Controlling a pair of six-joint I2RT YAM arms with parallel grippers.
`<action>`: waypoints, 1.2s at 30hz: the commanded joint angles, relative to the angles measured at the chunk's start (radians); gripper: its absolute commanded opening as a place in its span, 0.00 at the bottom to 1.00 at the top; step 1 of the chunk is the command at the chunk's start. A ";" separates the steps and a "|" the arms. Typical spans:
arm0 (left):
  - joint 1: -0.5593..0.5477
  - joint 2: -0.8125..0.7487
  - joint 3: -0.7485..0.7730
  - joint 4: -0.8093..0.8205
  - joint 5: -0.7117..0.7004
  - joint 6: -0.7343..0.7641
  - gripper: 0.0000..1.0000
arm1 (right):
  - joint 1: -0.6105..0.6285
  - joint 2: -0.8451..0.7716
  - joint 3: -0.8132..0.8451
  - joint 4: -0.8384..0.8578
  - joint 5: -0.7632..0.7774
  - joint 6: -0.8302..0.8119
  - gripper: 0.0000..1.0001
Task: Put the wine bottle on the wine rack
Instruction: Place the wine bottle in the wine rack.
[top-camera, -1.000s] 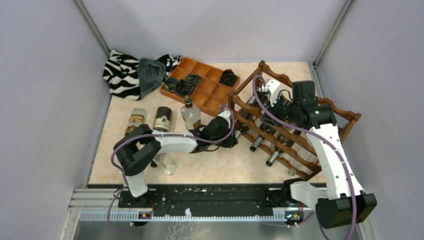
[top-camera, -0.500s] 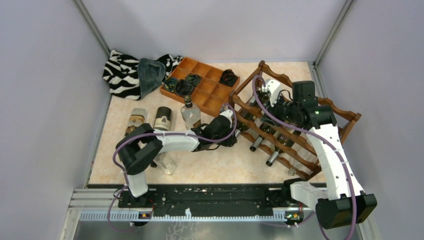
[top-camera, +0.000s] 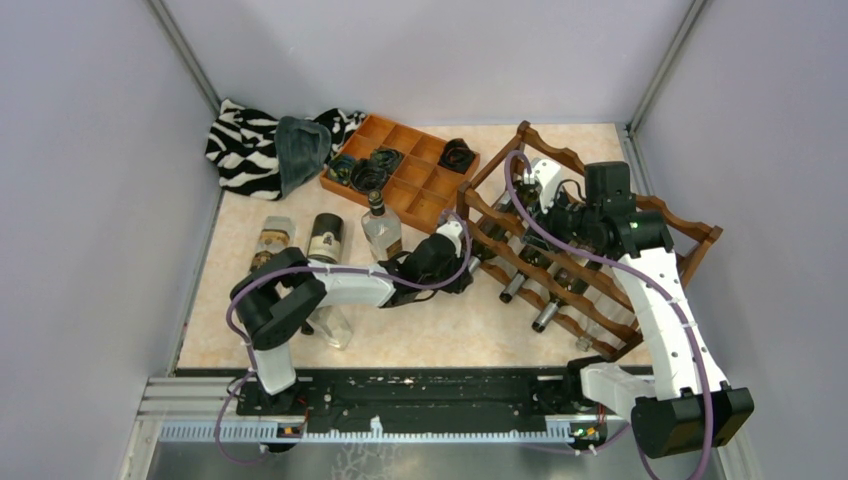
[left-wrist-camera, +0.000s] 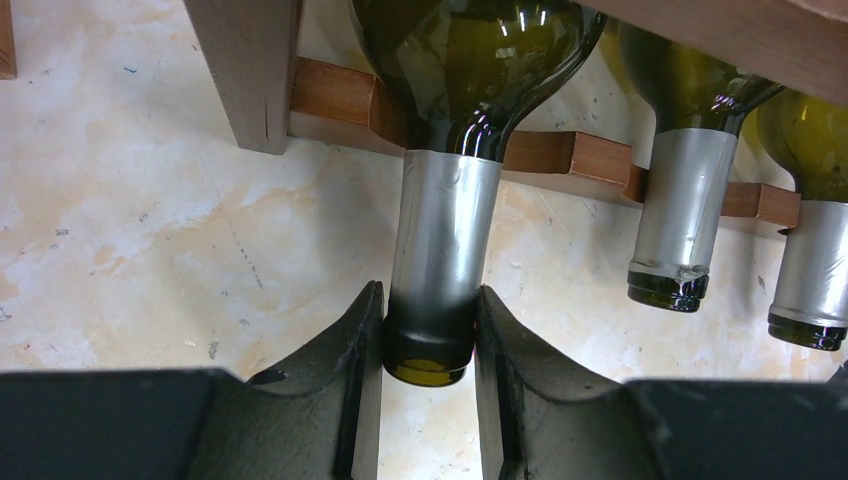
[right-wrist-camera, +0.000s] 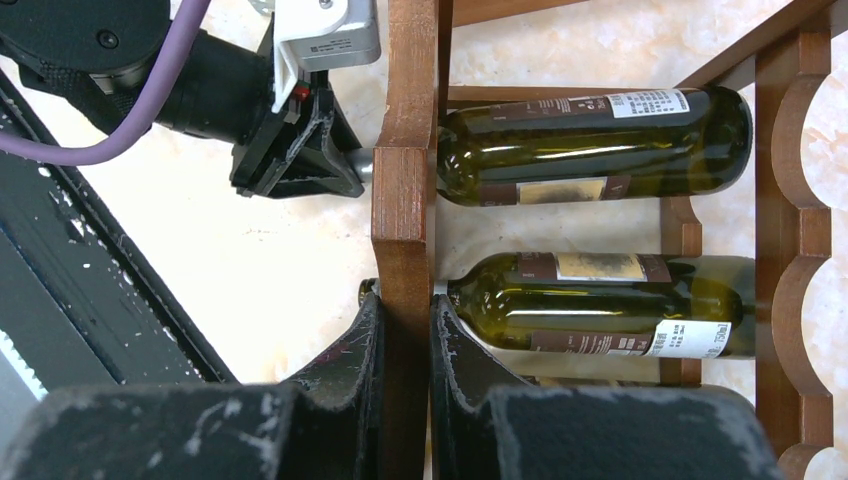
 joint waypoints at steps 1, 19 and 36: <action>0.040 -0.008 -0.031 0.095 -0.041 -0.007 0.00 | 0.003 -0.026 -0.031 0.034 -0.087 -0.041 0.00; 0.027 -0.045 -0.071 0.223 0.000 0.031 0.00 | 0.003 -0.031 -0.041 0.043 -0.093 -0.038 0.00; -0.007 -0.031 -0.011 0.174 -0.093 0.044 0.00 | 0.002 -0.043 -0.051 0.058 -0.111 -0.030 0.00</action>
